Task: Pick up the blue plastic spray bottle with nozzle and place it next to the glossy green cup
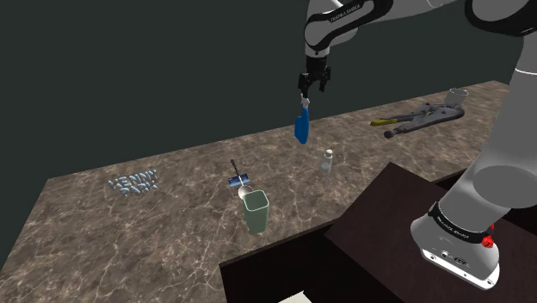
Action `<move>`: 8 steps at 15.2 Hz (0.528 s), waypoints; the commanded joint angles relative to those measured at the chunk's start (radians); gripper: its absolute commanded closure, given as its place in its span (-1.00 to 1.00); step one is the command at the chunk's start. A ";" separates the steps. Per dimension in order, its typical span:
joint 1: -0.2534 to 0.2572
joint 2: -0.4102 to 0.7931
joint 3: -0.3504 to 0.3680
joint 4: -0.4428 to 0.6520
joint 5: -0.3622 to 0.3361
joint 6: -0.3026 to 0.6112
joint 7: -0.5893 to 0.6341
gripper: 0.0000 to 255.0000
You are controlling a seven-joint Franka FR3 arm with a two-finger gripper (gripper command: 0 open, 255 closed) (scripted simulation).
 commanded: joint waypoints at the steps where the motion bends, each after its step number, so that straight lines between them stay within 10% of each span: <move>1: -0.010 0.088 -0.001 0.078 0.015 0.008 -0.010 -1.00; 8: -0.018 0.158 0.000 0.080 0.023 0.074 -0.015 -1.00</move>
